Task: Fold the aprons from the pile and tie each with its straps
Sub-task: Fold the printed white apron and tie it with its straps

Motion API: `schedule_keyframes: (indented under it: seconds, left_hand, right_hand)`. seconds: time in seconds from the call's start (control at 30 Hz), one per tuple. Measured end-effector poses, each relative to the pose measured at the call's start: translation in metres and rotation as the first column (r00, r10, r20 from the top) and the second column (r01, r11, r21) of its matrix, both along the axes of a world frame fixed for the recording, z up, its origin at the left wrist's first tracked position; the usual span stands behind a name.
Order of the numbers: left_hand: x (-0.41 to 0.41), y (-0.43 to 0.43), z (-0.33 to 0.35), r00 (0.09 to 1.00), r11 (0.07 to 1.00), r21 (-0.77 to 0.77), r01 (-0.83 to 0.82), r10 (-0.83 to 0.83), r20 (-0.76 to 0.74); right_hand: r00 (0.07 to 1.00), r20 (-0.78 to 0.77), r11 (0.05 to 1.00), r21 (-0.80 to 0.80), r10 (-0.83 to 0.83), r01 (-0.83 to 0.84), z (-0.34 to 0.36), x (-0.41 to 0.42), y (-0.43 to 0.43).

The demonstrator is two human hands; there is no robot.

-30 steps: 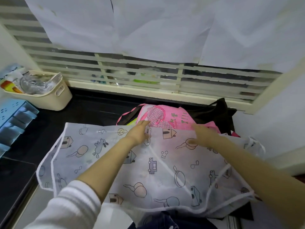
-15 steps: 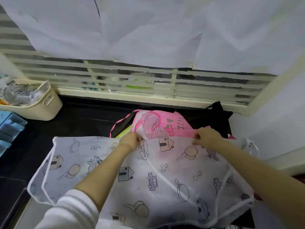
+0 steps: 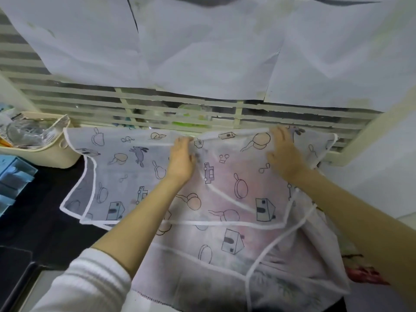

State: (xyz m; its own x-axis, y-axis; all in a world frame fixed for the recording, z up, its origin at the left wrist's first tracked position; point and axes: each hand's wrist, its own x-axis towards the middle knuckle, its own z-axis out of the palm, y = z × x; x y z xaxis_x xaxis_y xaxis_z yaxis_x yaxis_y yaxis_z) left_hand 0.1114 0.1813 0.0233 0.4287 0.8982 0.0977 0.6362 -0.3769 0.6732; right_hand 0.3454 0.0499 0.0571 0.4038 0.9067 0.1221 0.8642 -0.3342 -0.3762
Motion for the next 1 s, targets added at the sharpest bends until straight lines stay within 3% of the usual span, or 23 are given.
schedule_keyframes:
  seconds: [0.1,0.2,0.37,0.5,0.6,0.77,0.9,1.0]
  left_hand:
    - [0.002,-0.022,-0.014,0.974,0.997,-0.023,0.080,-0.083,-0.209]
    - [-0.001,-0.058,-0.029,0.927,0.976,-0.069,0.207,-0.218,-0.307]
    - [-0.022,-0.117,-0.069,0.734,0.847,-0.234,0.478,-0.531,-0.424]
    - [-0.042,-0.139,-0.094,0.618,0.762,-0.336,0.554,-0.647,-0.446]
    - [-0.054,-0.145,-0.102,0.557,0.763,-0.326,0.558,-0.636,-0.535]
    - [-0.062,-0.153,-0.104,0.611,0.849,-0.185,0.495,-0.492,-0.620]
    - [-0.061,-0.145,-0.091,0.703,0.905,-0.086,0.417,-0.381,-0.601]
    - [-0.063,-0.137,-0.075,0.718,0.896,0.000,0.445,-0.356,-0.598]
  right_hand:
    - [0.991,0.030,0.984,-0.133,0.127,-0.122,-0.015,-0.022,-0.018]
    - [0.941,-0.027,0.898,-0.293,0.336,-0.329,-0.039,-0.052,-0.048]
    - [0.888,-0.095,0.723,-0.545,0.450,-0.425,-0.086,-0.082,-0.096]
    - [0.929,-0.015,0.792,-0.518,0.371,-0.325,-0.104,-0.080,-0.107]
    - [0.948,0.045,0.859,-0.439,0.314,-0.263,-0.112,-0.068,-0.104]
    - [0.935,0.156,0.871,-0.437,0.319,-0.224,-0.098,-0.062,-0.098]
    - [0.938,0.117,0.888,-0.379,0.327,-0.262,-0.085,-0.087,-0.101]
    - [0.923,0.087,0.890,-0.313,0.374,-0.331,-0.074,-0.116,-0.107]
